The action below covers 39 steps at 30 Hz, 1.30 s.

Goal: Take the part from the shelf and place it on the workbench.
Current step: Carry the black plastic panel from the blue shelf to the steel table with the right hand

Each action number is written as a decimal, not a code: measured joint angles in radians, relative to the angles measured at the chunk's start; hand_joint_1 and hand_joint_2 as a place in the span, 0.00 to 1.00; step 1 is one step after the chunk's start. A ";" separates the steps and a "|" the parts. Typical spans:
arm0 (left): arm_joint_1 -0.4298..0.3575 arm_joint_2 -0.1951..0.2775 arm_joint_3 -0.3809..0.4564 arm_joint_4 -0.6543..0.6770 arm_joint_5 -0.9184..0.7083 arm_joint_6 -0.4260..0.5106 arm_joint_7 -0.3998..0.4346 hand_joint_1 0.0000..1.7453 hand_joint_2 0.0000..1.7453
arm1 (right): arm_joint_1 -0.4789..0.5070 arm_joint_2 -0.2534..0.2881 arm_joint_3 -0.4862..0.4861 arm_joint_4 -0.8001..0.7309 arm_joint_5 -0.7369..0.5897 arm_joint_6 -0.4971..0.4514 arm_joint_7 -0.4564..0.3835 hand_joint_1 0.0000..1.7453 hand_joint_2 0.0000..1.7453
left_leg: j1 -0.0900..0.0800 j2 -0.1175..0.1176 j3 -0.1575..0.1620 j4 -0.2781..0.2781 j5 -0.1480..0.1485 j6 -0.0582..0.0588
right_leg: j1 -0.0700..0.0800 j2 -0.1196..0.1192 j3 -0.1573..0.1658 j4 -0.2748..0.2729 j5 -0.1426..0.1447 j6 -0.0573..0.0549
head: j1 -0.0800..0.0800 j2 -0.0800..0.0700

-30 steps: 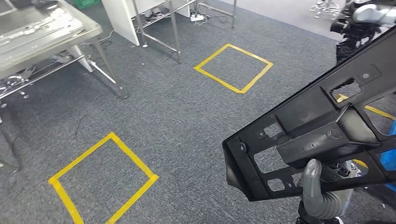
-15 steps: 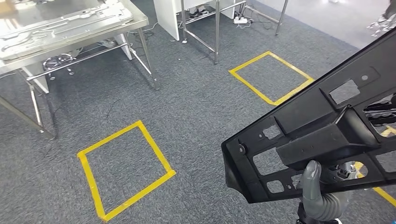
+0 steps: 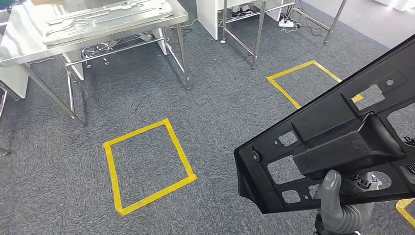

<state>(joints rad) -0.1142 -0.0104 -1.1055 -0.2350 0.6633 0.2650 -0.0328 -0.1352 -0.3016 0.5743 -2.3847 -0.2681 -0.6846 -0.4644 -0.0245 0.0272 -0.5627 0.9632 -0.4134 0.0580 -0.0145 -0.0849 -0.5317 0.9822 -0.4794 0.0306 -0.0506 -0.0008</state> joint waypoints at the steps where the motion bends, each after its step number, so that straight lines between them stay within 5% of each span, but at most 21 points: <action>1: 0.000 0.000 0.000 0.000 0.000 -0.002 -0.001 0.00 0.00 | -0.001 0.000 0.000 -0.001 -0.009 0.004 -0.005 1.00 1.00 | -0.001 -0.002 0.000 -0.004 -0.002 -0.002 | -0.001 -0.002 0.002 -0.002 -0.003 0.005 | 0.000 0.000; 4: 0.003 0.000 0.000 0.000 -0.002 -0.009 -0.003 0.00 0.00 | 0.000 0.000 -0.004 -0.004 -0.022 0.012 -0.017 1.00 1.00 | 0.008 -0.012 0.020 -0.021 -0.008 0.008 | -0.005 0.027 -0.005 0.038 -0.029 0.020 | -0.001 0.000; 7: -0.001 -0.003 0.000 0.000 -0.005 -0.016 -0.005 0.00 0.00 | 0.005 -0.002 -0.006 -0.005 -0.027 0.015 -0.024 1.00 1.00 | 0.012 -0.022 0.043 -0.025 -0.018 0.019 | -0.006 0.076 -0.112 0.235 -0.103 0.027 | 0.002 0.000; 9: -0.001 -0.006 0.000 0.000 -0.006 -0.017 -0.005 0.00 0.00 | 0.009 -0.003 -0.007 -0.005 -0.028 0.015 -0.024 1.00 1.00 | 0.015 -0.034 0.057 -0.024 -0.030 0.016 | -0.008 0.080 -0.169 0.306 -0.102 0.033 | 0.002 0.000; 10: 0.000 -0.007 0.000 0.000 -0.006 -0.017 -0.005 0.00 0.00 | 0.011 -0.003 -0.007 -0.005 -0.028 0.015 -0.024 1.00 1.00 | 0.019 -0.040 0.067 -0.024 -0.038 0.012 | -0.011 0.080 -0.168 0.281 -0.070 0.037 | 0.002 0.000; 13: 0.000 -0.006 0.000 0.001 -0.006 -0.017 -0.005 0.00 0.00 | 0.013 -0.005 -0.007 -0.005 -0.028 0.015 -0.026 1.00 1.00 | 0.027 -0.058 0.093 -0.014 -0.072 -0.010 | -0.025 0.089 -0.092 0.084 0.044 0.054 | 0.003 0.000; 15: -0.002 -0.005 0.000 0.001 -0.006 -0.017 -0.005 0.00 0.00 | 0.014 -0.006 -0.008 -0.005 -0.028 0.015 -0.028 1.00 1.00 | 0.023 -0.065 0.096 -0.011 -0.092 -0.020 | -0.029 0.098 -0.067 0.029 0.046 0.045 | 0.003 0.000; 18: -0.001 -0.004 0.000 0.001 -0.005 -0.016 -0.001 0.00 0.00 | 0.014 -0.006 -0.008 -0.005 -0.028 0.015 -0.028 1.00 1.00 | 0.026 -0.064 0.102 -0.008 -0.105 -0.023 | -0.025 0.097 -0.057 0.026 0.023 0.016 | 0.003 0.000; 20: -0.003 -0.003 0.000 0.001 -0.004 -0.015 0.002 0.00 0.00 | 0.014 -0.006 -0.008 -0.005 -0.028 0.016 -0.028 1.00 1.00 | 0.029 -0.051 0.063 0.071 -0.129 -0.031 | -0.026 0.094 -0.039 0.024 0.008 0.003 | 0.002 0.000; 23: -0.002 -0.004 0.000 0.001 -0.003 -0.008 0.013 0.00 0.00 | 0.014 -0.006 -0.008 -0.005 -0.029 0.018 -0.028 1.00 1.00 | 0.030 -0.038 -0.091 0.296 -0.177 -0.036 | -0.022 0.089 -0.004 0.023 -0.018 -0.005 | 0.002 0.000; 25: 0.002 -0.004 0.000 0.001 -0.003 -0.003 0.020 0.00 0.00 | 0.014 -0.006 -0.008 -0.005 -0.033 0.019 -0.026 1.00 1.00 | 0.026 -0.037 -0.157 0.325 -0.129 -0.026 | -0.016 0.090 0.029 0.022 -0.042 -0.005 | 0.002 0.000; 27: 0.003 -0.003 0.000 0.001 -0.002 -0.002 0.023 0.00 0.00 | 0.013 -0.006 -0.008 -0.005 -0.037 0.021 -0.024 1.00 1.00 | 0.014 -0.037 -0.154 0.204 -0.003 0.003 | -0.008 0.090 0.066 0.018 -0.068 -0.007 | 0.002 0.000; 29: 0.004 0.001 0.000 0.003 -0.001 -0.002 0.023 0.00 0.00 | 0.012 -0.006 -0.008 -0.005 -0.037 0.023 -0.022 1.00 1.00 | -0.004 -0.036 -0.129 0.094 0.081 0.040 | -0.005 0.090 0.087 0.012 -0.088 -0.004 | 0.007 0.000; 31: 0.006 0.005 0.000 0.005 -0.001 -0.002 0.023 0.00 0.00 | 0.011 -0.007 -0.008 -0.004 -0.038 0.026 -0.020 1.00 1.00 | -0.020 -0.034 -0.114 0.062 0.082 0.057 | -0.012 0.091 0.093 0.002 -0.098 0.006 | 0.010 0.000; 35: 0.000 0.005 0.000 0.005 -0.004 0.000 0.024 0.00 0.00 | 0.007 -0.008 -0.008 -0.005 -0.036 0.030 -0.016 1.00 1.00 | -0.013 -0.037 -0.050 -0.014 0.059 0.057 | -0.014 0.087 0.103 0.023 -0.123 0.024 | 0.007 0.000; 38: -0.004 0.002 0.000 0.005 -0.004 0.001 0.024 0.00 0.00 | 0.004 -0.011 -0.009 -0.005 -0.035 0.032 -0.016 1.00 1.00 | -0.003 -0.042 -0.011 -0.032 0.039 0.048 | -0.014 0.088 -0.029 0.221 -0.174 0.035 | 0.008 0.000; 39: -0.003 0.001 0.000 0.005 -0.004 0.000 0.024 0.00 0.00 | 0.004 -0.011 -0.008 -0.005 -0.035 0.032 -0.015 1.00 1.00 | -0.002 -0.044 -0.001 -0.032 0.030 0.044 | -0.015 0.088 -0.073 0.264 -0.172 0.039 | 0.008 0.000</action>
<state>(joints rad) -0.1168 -0.0095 -1.1060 -0.2300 0.6592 0.2655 -0.0088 -0.1310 -0.3126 0.5658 -2.3893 -0.3029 -0.6525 -0.4796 -0.0263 -0.0169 -0.5639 0.9310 -0.3833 0.1022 -0.0292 0.0027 -0.6042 1.2461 -0.6513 0.0697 -0.0422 -0.0008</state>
